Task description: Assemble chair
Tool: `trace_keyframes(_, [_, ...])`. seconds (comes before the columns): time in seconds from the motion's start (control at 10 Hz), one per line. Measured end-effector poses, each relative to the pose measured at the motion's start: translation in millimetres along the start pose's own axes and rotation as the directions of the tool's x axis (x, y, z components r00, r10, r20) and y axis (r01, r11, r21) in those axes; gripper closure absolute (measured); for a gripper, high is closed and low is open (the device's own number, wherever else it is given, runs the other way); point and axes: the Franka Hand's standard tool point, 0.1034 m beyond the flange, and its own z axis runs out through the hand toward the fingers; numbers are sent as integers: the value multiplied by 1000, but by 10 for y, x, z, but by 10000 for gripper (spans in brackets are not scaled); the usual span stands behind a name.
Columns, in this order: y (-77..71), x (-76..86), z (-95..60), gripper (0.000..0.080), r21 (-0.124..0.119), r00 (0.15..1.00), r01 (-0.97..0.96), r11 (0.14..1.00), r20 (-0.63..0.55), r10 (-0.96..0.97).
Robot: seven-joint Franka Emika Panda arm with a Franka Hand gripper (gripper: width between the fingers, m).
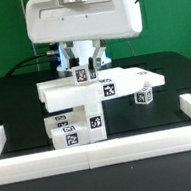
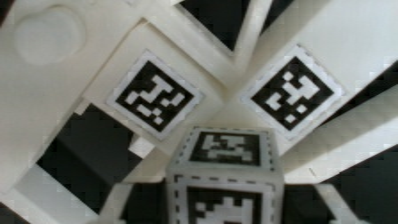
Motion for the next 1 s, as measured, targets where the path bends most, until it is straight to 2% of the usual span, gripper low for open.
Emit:
trace_keyframes(0.1, [3,2,-1,462,-1,999,54,999,-1,-54])
trace_keyframes(0.2, [0,2,-5,256,1,995,104,995,-1,-104])
trace_keyframes(0.3, [-2,4,-19,183,5,990,140,990,0,-140])
trace_keyframes(0.5, [44,-57,-84,155,35,981,182,983,66,-184])
trace_keyframes(0.6, [40,-105,-102,155,35,975,187,982,116,-189])
trace_keyframes(0.8, [59,-127,-135,150,56,936,309,949,159,-314])
trace_keyframes(1.0, [63,-127,-137,150,70,897,406,911,157,-412])
